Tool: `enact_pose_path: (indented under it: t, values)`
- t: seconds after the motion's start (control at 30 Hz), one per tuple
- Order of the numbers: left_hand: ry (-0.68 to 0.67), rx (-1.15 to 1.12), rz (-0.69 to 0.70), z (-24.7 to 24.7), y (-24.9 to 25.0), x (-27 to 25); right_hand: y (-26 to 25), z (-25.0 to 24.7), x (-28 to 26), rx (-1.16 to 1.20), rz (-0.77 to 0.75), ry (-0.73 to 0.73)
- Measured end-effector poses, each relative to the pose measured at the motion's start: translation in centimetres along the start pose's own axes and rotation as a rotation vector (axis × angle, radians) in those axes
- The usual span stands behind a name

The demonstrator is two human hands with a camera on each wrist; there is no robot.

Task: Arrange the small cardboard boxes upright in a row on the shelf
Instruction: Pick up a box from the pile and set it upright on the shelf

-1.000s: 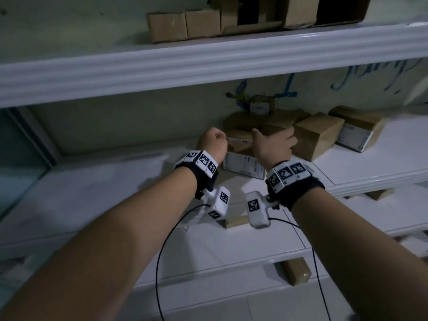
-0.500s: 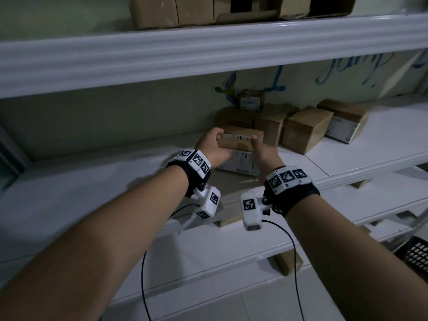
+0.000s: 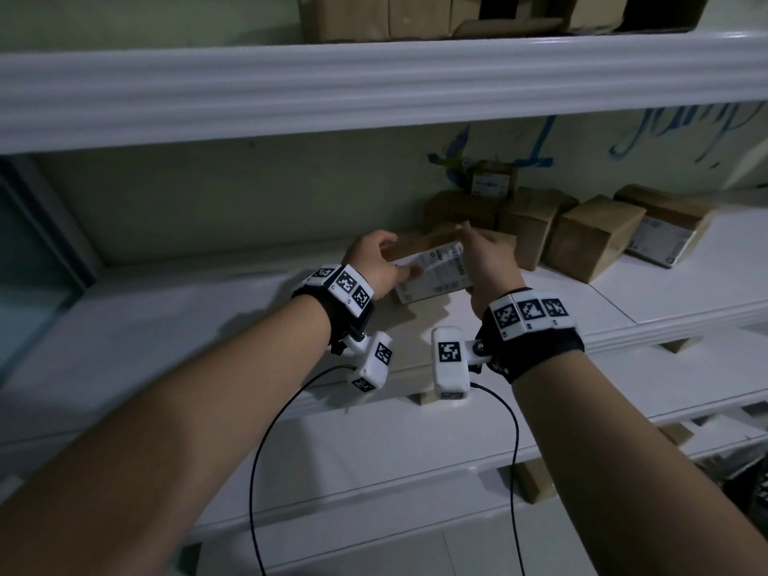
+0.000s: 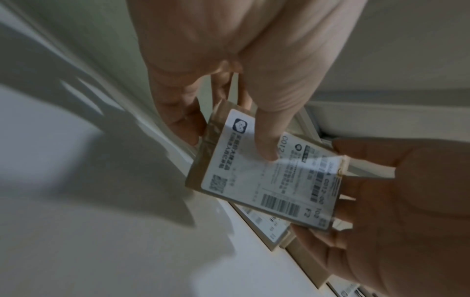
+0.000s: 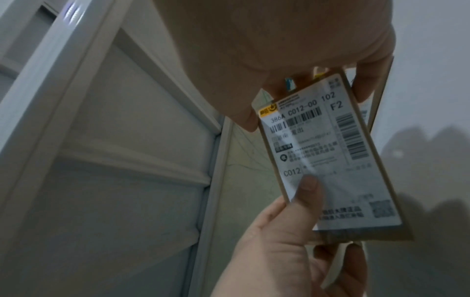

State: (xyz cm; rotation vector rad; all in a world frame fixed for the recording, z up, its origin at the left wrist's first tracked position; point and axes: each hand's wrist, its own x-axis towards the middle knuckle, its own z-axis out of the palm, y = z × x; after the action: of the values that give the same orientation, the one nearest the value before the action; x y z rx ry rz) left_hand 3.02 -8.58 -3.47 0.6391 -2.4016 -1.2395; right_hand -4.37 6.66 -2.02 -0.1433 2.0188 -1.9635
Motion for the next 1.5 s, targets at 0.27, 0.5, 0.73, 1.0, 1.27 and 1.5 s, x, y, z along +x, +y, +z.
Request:
enact_pose_path:
  t: [0.27, 0.5, 0.73, 1.0, 1.27, 1.5]
  values:
    - [0.047, -0.117, -0.1, -2.3, -2.6, -0.7, -1.3, 3.2, -1.3, 0.02, -0.083, -0.096]
    - [0.036, -0.24, -0.159, -2.9, -3.7, -0.8, -2.7, 3.3, -0.4, 0.107, -0.173, -0.174]
    - [0.143, -0.545, -0.229, -3.9, -4.8, -0.8, -3.0, 5.4, 1.2, 0.14, -0.155, -0.457]
    - [0.277, -0.398, -0.245, -6.4, -6.1, 0.5, -2.7, 9.1, 2.0, 0.033, -0.201, -0.698]
    - [0.357, -0.598, -0.272, -9.3, -6.1, 1.6, -2.0, 14.0, 1.9, -0.034, -0.174, -0.663]
    - [0.35, -0.554, -0.311, -11.9, -6.6, 3.9, -3.0, 19.7, 3.1, -0.111, -0.146, -0.584]
